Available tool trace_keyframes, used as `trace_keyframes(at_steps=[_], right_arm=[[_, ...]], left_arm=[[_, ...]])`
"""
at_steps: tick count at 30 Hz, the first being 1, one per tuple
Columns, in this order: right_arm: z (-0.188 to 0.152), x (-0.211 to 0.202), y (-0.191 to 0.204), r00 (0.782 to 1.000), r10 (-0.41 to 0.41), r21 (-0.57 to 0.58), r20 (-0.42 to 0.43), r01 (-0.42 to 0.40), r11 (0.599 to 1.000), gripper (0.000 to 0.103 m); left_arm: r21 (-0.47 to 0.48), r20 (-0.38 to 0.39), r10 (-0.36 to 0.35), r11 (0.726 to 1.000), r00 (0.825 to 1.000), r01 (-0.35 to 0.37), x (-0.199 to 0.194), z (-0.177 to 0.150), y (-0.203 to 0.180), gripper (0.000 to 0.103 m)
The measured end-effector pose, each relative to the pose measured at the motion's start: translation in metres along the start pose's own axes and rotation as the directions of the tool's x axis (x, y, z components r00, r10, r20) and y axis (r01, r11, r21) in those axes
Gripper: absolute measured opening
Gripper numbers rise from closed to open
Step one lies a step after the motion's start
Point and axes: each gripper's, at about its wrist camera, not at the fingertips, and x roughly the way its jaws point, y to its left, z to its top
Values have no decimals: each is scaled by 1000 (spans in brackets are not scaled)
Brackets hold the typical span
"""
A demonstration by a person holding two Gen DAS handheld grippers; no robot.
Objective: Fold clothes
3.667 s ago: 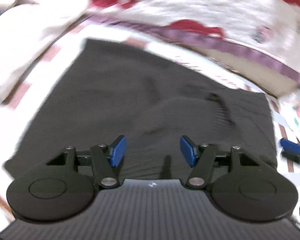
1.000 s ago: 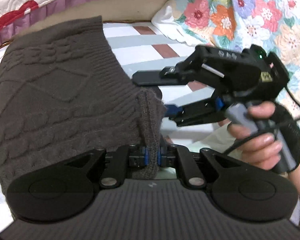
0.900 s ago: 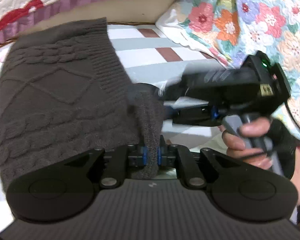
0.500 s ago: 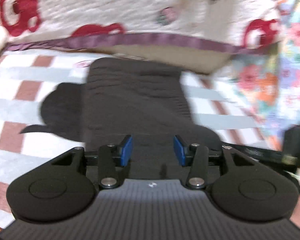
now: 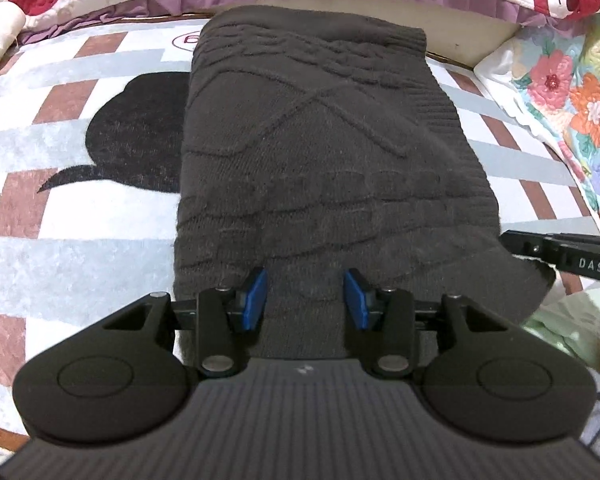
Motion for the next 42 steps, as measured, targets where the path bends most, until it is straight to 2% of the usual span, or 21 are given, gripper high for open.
trace_keyframes(at_steps=[2, 4, 8, 9, 10, 12, 14, 16, 23, 25, 29, 34, 38, 41, 42], right_arm=[[1, -8, 0, 998, -53, 6, 19, 53, 999, 14], [8, -20, -1, 997, -36, 8, 70, 35, 999, 14], [20, -32, 12, 991, 77, -108, 114, -64, 992, 15], [20, -30, 18, 990, 97, -147, 100, -82, 986, 17], [17, -24, 25, 992, 103, -189, 71, -88, 978, 24], [11, -11, 39, 995, 102, -267, 9, -96, 959, 34], [1, 5, 51, 997, 31, -321, -74, -53, 946, 34], [-5, 10, 52, 997, 3, -307, -82, -28, 951, 34], [-13, 4, 45, 996, 18, -263, -89, -41, 964, 34], [-15, 4, 41, 996, 29, -243, -82, -48, 969, 34], [-15, 6, 41, 996, 30, -243, -83, -50, 969, 35], [-18, 3, 44, 998, 24, -267, -60, -39, 963, 35], [-15, -4, 39, 998, 53, -260, -39, -62, 964, 36], [2, -19, 31, 995, 99, -235, -10, -98, 967, 37], [12, -25, 29, 993, 120, -221, 13, -115, 969, 41]], left_arm=[[-11, 4, -3, 1000, 1000, 3, -1, -3, 1, 42], [-22, 7, -5, 1000, 1000, 6, -2, -6, 2, 42], [-32, 6, -1, 1000, 1000, 2, -2, -6, 0, 42], [-32, 5, 0, 999, 1000, 0, -2, -6, 0, 42], [-33, 3, 2, 999, 1000, -2, -1, -6, 0, 42], [-31, 16, 14, 999, 1000, -14, -4, -3, -1, 42], [-26, 39, 32, 999, 999, -31, -7, 1, -3, 42], [-21, 63, 51, 999, 997, -49, -11, 5, -5, 43], [-8, 145, 111, 994, 983, -111, -24, 20, -11, 46], [-24, 141, 116, 993, 983, -113, -16, 27, -6, 47], [-25, 97, 167, 986, 981, -165, -1, 32, -1, 47], [-13, 83, 197, 980, 977, -196, -3, 29, -4, 47], [-21, 118, 181, 983, 976, -180, -13, 33, 2, 47], [-31, 154, 185, 983, 971, -182, -15, 44, 13, 48], [-31, 165, 189, 982, 968, -187, -13, 50, 17, 51]])
